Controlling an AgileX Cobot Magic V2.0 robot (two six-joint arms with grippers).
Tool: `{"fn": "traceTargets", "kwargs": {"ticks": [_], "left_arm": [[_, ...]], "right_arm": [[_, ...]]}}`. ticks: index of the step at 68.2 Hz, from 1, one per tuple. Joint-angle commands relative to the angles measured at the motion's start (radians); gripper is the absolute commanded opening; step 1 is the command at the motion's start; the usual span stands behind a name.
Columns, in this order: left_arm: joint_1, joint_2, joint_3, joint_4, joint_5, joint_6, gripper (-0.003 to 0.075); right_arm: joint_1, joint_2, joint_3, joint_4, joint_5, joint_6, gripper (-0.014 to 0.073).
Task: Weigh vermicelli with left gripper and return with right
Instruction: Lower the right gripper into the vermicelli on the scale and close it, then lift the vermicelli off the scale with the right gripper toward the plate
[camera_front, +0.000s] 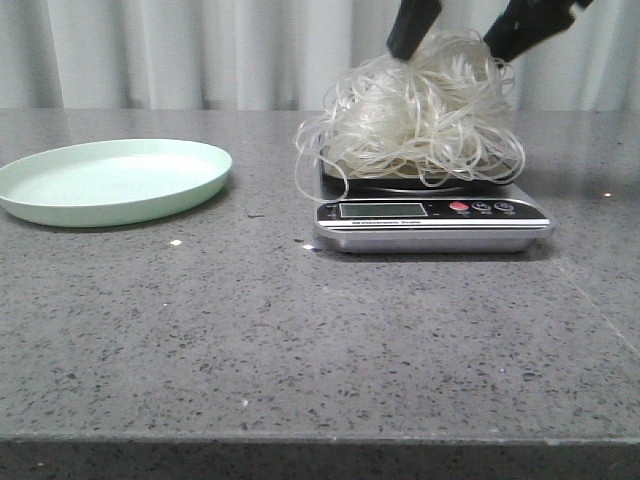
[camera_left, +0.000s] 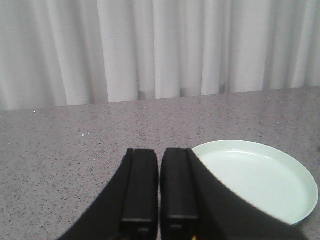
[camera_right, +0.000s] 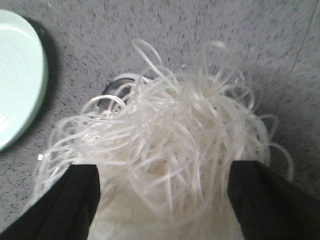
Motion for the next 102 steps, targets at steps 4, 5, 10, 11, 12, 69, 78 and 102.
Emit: {"fn": "traceTargets", "kwargs": {"ticks": [4, 5, 10, 11, 12, 69, 78, 102], "left_arm": [[0.001, 0.004, -0.025, 0.0, -0.081, -0.005, 0.0136], [0.001, 0.004, -0.025, -0.006, -0.081, -0.005, 0.0135], [0.001, 0.004, -0.025, 0.0, -0.081, -0.005, 0.0135], [0.001, 0.004, -0.025, 0.0, -0.079, -0.005, 0.0135], [0.001, 0.004, -0.025, 0.0, -0.08, -0.005, 0.0135], [0.001, 0.004, -0.025, -0.006, -0.077, -0.005, 0.0136], [0.001, 0.004, -0.025, -0.006, -0.077, -0.005, 0.0136], [0.001, 0.004, -0.025, -0.006, -0.077, -0.005, 0.0136]], "right_arm": [[0.005, 0.019, -0.033, 0.026, 0.001, -0.011, 0.0622], [0.005, 0.022, -0.035, 0.026, 0.005, -0.011, 0.0622], [0.005, 0.034, -0.035, 0.026, 0.015, -0.011, 0.0606], [0.005, 0.035, -0.035, 0.026, 0.017, -0.011, 0.0597], [0.005, 0.034, -0.035, 0.026, 0.017, -0.011, 0.0578], [0.005, -0.129, -0.158, 0.082, 0.126, -0.011, 0.0151], [0.028, -0.129, -0.289, 0.154, 0.174, -0.011, 0.0151], [0.244, -0.053, -0.487, 0.195, 0.03, -0.011, 0.0151]]}}
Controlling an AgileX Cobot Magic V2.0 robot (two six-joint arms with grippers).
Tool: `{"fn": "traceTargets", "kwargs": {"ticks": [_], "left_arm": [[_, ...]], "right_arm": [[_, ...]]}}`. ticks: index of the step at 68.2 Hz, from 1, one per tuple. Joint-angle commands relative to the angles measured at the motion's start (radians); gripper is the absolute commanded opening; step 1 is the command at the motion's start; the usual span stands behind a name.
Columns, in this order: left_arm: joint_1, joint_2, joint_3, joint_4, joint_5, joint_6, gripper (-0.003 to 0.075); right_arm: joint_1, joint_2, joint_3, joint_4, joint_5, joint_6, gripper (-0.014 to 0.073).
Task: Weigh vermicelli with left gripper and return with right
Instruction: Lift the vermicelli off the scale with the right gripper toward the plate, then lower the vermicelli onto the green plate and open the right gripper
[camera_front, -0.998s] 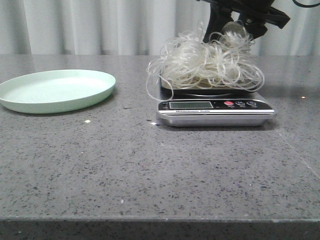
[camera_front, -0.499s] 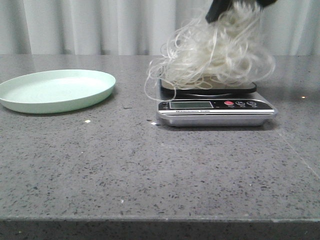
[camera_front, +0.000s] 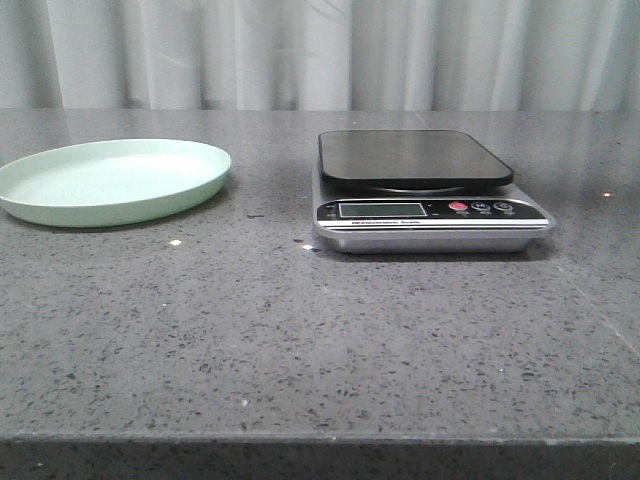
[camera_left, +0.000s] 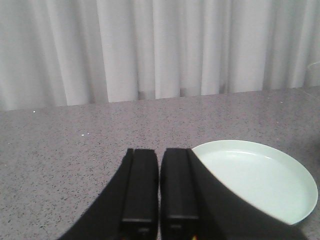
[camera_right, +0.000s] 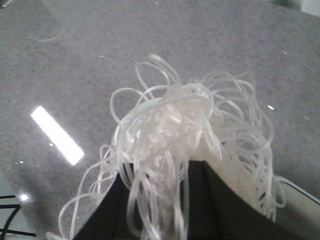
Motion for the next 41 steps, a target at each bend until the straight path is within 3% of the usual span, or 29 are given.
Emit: {"fn": "traceTargets", "kwargs": {"ticks": [1, 18, 41], "left_arm": [[0.001, 0.004, -0.025, -0.006, -0.077, -0.005, 0.0136], [0.001, 0.004, -0.025, -0.007, -0.079, -0.005, 0.0136], [0.001, 0.004, -0.025, -0.007, -0.091, -0.005, 0.0136]], "right_arm": [[0.07, 0.011, -0.068, 0.049, -0.129, -0.007, 0.0151], [0.197, 0.205, -0.146, 0.052, -0.263, -0.007, 0.0151], [0.208, 0.398, -0.172, 0.033, -0.305, -0.007, 0.0151]]}}
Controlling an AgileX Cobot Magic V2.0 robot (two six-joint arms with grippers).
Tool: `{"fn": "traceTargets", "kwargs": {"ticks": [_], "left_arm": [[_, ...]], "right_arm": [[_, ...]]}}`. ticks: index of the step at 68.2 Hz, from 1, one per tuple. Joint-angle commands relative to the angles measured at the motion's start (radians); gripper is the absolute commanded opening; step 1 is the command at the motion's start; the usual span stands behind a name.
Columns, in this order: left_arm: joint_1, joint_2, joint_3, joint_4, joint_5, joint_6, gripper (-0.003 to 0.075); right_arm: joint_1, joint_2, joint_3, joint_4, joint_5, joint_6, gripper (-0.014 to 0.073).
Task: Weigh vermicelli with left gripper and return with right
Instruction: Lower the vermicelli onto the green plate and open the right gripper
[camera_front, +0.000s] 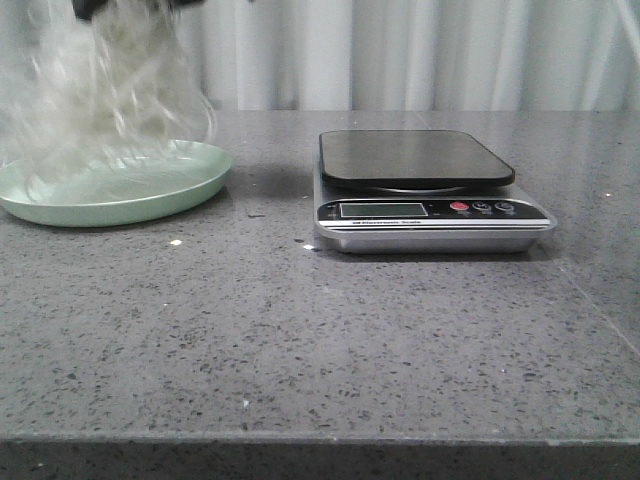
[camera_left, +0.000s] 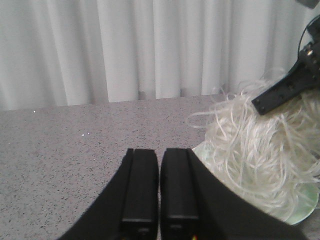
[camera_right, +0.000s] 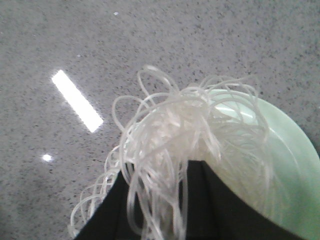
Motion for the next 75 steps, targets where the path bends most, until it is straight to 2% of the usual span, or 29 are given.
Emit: {"fn": "traceTargets", "kwargs": {"ticks": [1, 30, 36, 45, 53, 59, 75], "left_arm": [[0.001, 0.004, -0.025, -0.007, -0.093, -0.005, 0.0136], [0.001, 0.004, -0.025, -0.007, -0.107, -0.005, 0.0136], [0.001, 0.004, -0.025, -0.007, -0.107, -0.005, 0.0136], [0.001, 0.004, -0.025, -0.007, -0.107, -0.005, 0.0136], [0.001, 0.004, -0.025, -0.007, -0.107, -0.005, 0.0136], [0.001, 0.004, -0.025, -0.007, -0.107, -0.005, 0.0136], [0.001, 0.004, -0.025, -0.007, -0.107, -0.005, 0.0136]], "right_arm": [[-0.003, -0.034, -0.046, 0.03, -0.097, -0.007, 0.0151], [-0.003, 0.013, -0.046, 0.02, -0.13, -0.007, 0.0159], [-0.003, 0.013, -0.046, 0.02, -0.129, -0.007, 0.0221], [-0.004, 0.007, -0.046, 0.02, -0.125, -0.007, 0.0421], [-0.004, -0.001, -0.046, 0.016, -0.118, -0.007, 0.0536], [-0.006, -0.018, -0.046, -0.002, -0.108, -0.007, 0.0562], [-0.045, -0.104, -0.046, -0.07, -0.053, -0.007, 0.0561]]}}
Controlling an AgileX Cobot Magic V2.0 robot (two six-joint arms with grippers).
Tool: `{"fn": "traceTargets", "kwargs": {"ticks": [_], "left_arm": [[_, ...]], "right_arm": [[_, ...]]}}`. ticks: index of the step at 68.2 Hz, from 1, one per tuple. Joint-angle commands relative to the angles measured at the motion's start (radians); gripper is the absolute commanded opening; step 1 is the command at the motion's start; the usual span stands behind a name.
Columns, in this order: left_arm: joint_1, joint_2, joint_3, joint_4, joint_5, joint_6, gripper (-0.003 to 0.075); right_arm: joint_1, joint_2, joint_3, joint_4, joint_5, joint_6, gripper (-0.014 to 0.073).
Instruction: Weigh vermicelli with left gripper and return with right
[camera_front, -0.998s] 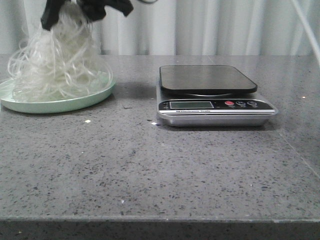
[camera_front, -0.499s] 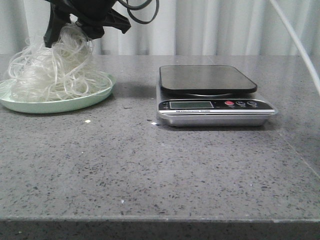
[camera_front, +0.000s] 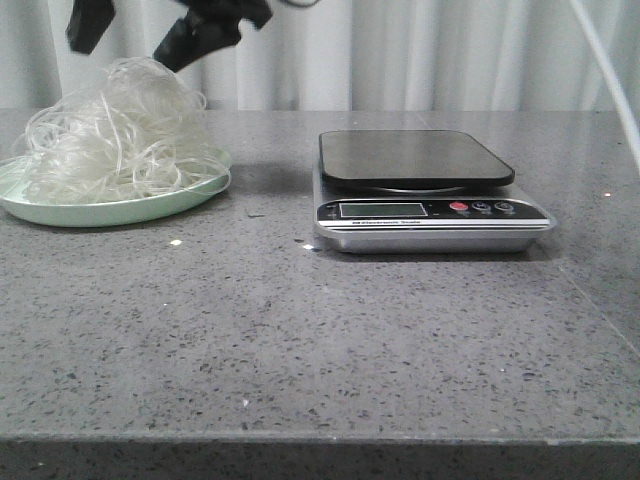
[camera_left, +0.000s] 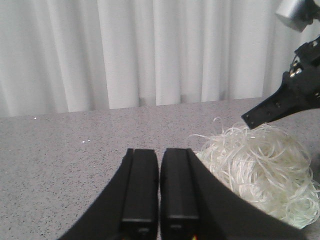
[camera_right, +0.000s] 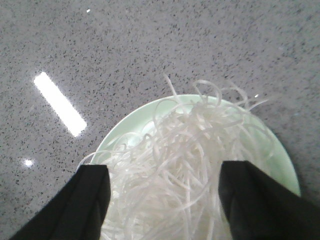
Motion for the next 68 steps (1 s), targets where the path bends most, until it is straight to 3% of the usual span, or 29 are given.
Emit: {"fn": "traceTargets", "kwargs": {"ticks": [1, 10, 16, 20, 29, 49, 68], "left_arm": [[0.001, 0.004, -0.025, -0.007, -0.083, -0.005, 0.0136], [0.001, 0.004, -0.025, -0.007, -0.083, -0.005, 0.0136], [0.001, 0.004, -0.025, -0.007, -0.084, -0.005, 0.0136], [0.001, 0.004, -0.025, -0.007, -0.084, -0.005, 0.0136], [0.001, 0.004, -0.025, -0.007, -0.101, -0.005, 0.0136], [0.001, 0.004, -0.025, -0.007, -0.11, -0.005, 0.0136], [0.001, 0.004, -0.025, -0.007, -0.114, -0.005, 0.0136]], "right_arm": [[-0.035, -0.121, -0.039, -0.014, -0.018, -0.007, 0.0561], [-0.083, -0.181, -0.039, -0.041, 0.027, -0.007, 0.0556], [-0.127, -0.22, -0.039, -0.046, 0.052, -0.007, 0.0499], [-0.16, -0.243, -0.039, -0.049, 0.072, -0.007, 0.0416], [-0.259, -0.295, -0.039, -0.058, 0.139, -0.007, 0.0135], [-0.447, -0.355, 0.002, -0.151, 0.306, -0.007, 0.0153], [-0.526, -0.545, 0.355, -0.181, 0.087, -0.007, 0.0153]]}}
